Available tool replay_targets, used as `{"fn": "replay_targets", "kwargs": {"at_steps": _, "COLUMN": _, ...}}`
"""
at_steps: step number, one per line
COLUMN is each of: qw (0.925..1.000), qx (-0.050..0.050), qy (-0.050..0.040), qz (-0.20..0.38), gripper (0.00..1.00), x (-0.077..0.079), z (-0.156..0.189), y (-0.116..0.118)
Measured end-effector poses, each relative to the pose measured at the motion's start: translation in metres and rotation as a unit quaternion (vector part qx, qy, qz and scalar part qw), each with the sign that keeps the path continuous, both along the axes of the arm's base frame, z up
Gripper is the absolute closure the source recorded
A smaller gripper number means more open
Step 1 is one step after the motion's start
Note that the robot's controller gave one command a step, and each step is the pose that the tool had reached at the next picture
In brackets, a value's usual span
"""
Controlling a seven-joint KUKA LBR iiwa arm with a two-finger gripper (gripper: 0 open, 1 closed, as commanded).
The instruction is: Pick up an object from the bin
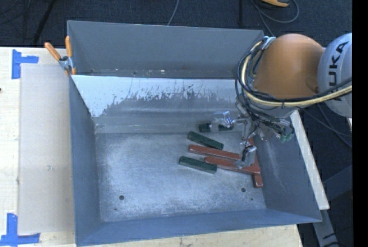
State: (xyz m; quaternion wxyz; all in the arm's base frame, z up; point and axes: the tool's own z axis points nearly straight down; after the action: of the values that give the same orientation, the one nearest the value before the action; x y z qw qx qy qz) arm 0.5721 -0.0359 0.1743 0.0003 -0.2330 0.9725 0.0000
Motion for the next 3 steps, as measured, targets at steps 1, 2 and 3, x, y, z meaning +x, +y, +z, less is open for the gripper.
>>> {"fn": "replay_targets", "kwargs": {"at_steps": 1, "qw": 0.9997, "qx": 0.001, "qy": 0.0027, "qz": 0.023, "gripper": 0.0, "x": -0.0047, "z": -0.1034, "y": 0.0078}}
{"fn": "replay_targets", "kwargs": {"at_steps": 2, "qw": 0.9998, "qx": 0.001, "qy": -0.0012, "qz": 0.022, "gripper": 1.0, "x": -0.0017, "z": -0.0978, "y": 0.0078}}
{"fn": "replay_targets", "kwargs": {"at_steps": 3, "qw": 0.9998, "qx": 0.0, "qy": 0.0001, "qz": 0.022, "gripper": 0.0, "x": -0.0028, "z": -0.0995, "y": 0.0072}}
